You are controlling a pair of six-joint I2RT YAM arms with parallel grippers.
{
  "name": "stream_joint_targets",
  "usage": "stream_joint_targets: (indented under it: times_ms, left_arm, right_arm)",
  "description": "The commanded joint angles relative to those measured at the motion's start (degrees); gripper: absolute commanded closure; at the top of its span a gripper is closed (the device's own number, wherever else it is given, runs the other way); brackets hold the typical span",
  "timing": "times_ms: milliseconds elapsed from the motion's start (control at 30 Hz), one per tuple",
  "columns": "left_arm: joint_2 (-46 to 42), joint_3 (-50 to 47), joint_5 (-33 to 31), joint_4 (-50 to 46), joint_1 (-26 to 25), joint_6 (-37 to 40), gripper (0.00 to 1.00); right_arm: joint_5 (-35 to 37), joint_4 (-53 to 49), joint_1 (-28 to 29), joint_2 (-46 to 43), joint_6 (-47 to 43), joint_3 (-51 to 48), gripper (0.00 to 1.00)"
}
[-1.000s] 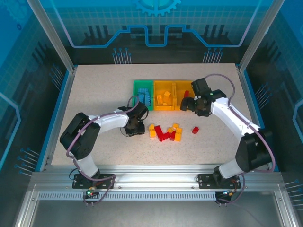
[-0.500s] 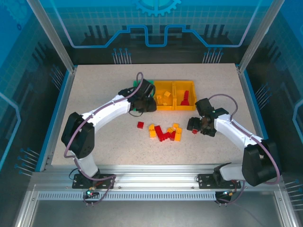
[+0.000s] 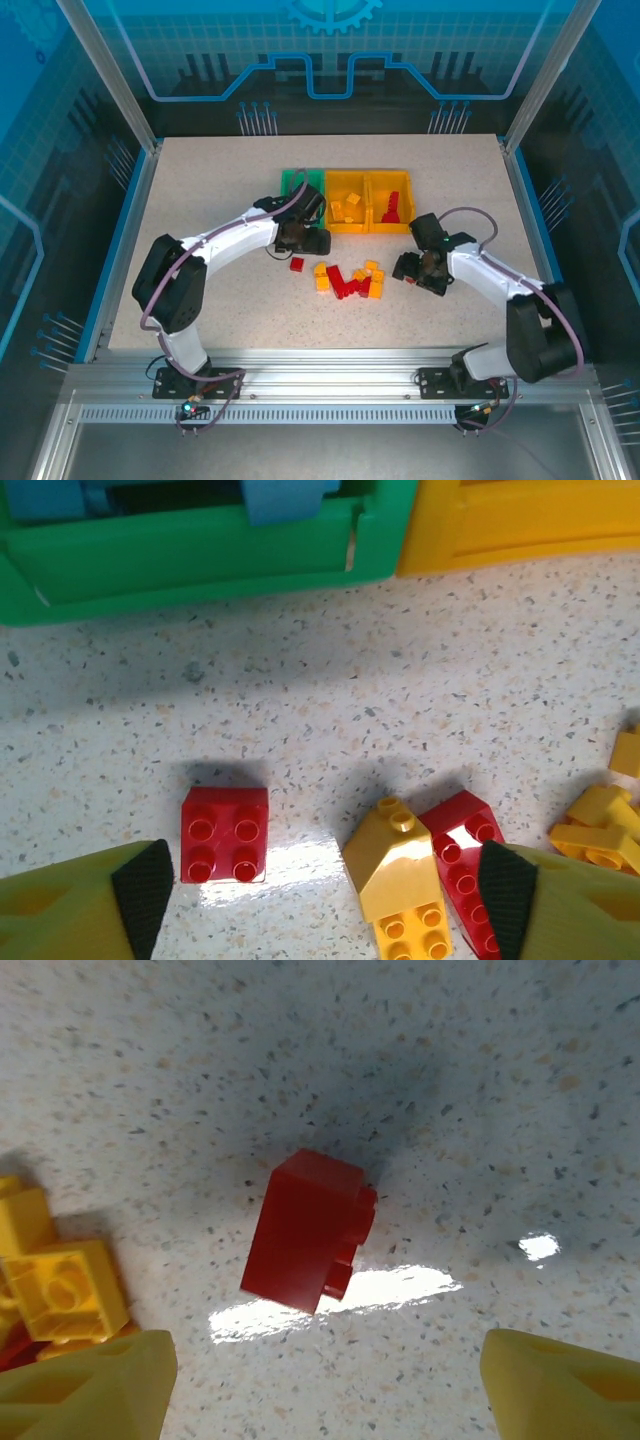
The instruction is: Sort the legos into containers by color
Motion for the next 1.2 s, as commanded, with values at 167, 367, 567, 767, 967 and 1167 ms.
stream_joint_targets:
  times_ms: [167,367,567,767,967,1167]
  left_arm:
    - [-3.6,-2.1,-2.6,0.0,0.3,1.3,0.05]
    - [-5.1,-5.0,-2.6,1.0,2.1,1.3,0.02]
    - [-7.0,-8.0,-3.0,1.5,3.8,1.4,0.01]
    - [-7.1,-9.8,-2.2,2.3,3.9,3.5,0.01]
    - [-5.1,-12.1,-0.5,3.9,4.0,5.8,0.03]
    - [-2.4,-12.4,2.7,6.3,3.9,8.2,0.07]
  right_arm:
    - [0.4,-0.5,-0.6,8.6,0.7,4.7,0.51]
    - [2.1,-2.2,0.1,6.6,-0.7,8.4,0.73]
    - [3.4,-5.7,1.2,4.0,-2.6,17.4,0.79]
    - [1.5,-6.3,0.1,10.7,-5.9,31.4,0.79]
    - [0.8,-11.0,-1.7,27.9,-9.6,48.4,0.77]
    - [0.7,-15.1,-3.7,37.2,-11.4,59.5,0.73]
